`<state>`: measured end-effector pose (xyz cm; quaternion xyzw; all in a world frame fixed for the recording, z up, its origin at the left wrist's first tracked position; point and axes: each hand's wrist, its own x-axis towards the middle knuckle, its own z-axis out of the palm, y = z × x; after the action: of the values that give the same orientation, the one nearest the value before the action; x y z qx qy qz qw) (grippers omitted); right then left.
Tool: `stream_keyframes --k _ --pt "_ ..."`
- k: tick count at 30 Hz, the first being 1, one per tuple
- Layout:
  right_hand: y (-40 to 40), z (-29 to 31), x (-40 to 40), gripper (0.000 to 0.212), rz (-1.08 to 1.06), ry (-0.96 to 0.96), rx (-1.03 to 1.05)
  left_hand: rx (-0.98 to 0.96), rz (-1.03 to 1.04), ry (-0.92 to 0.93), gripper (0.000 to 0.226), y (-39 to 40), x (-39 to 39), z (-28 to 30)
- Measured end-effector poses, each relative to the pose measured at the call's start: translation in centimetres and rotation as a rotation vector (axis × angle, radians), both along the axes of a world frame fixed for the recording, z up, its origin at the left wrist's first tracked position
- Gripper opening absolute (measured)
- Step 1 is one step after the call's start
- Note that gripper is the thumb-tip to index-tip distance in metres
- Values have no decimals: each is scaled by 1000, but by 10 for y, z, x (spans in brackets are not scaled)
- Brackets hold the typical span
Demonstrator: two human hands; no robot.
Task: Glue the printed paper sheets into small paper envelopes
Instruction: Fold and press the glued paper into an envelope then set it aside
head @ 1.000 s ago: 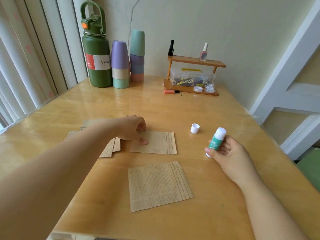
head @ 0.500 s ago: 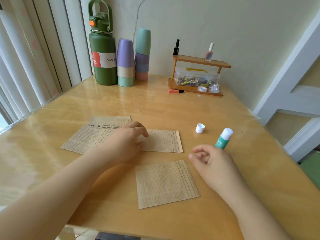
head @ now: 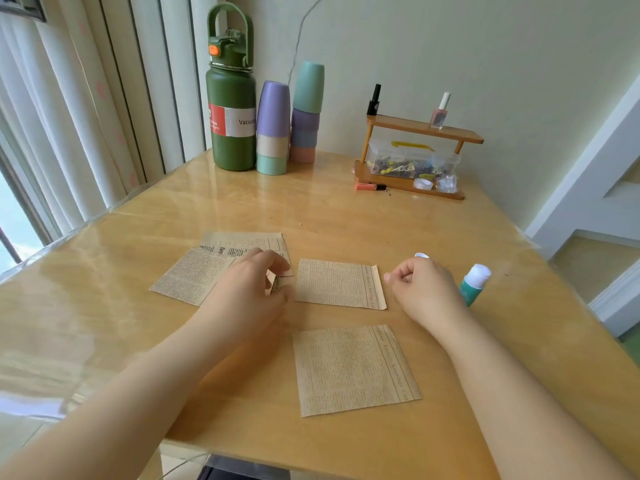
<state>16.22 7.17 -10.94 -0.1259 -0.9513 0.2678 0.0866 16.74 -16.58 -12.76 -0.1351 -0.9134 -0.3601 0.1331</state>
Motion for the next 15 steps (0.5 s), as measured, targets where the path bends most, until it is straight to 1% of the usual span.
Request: stream_keyframes --k 1,2,4,6,10,12,13,15 --pt "1 2 0 32 -13 8 37 -7 10 -1 17 2 -2 1" --pt "1 4 -1 40 -25 -27 69 -26 13 -8 17 4 -3 2" --pt "-1 5 -8 51 -45 -175 98 -69 2 -31 18 9 -5 2" --pt "-3 2 -16 45 -48 -277 84 -88 -12 -53 20 11 -5 0" --pt "-7 0 -23 25 -25 -312 -14 -97 -51 -94 19 8 -2 -4" --pt "-7 1 -18 19 17 -272 -73 -81 -51 -100 21 6 -1 -4" --pt "-6 1 -15 19 41 -203 -118 -65 -41 -97 23 5 -1 -3" --pt "-4 4 -3 12 109 -16 -236 -14 4 -82 28 4 -1 -1"
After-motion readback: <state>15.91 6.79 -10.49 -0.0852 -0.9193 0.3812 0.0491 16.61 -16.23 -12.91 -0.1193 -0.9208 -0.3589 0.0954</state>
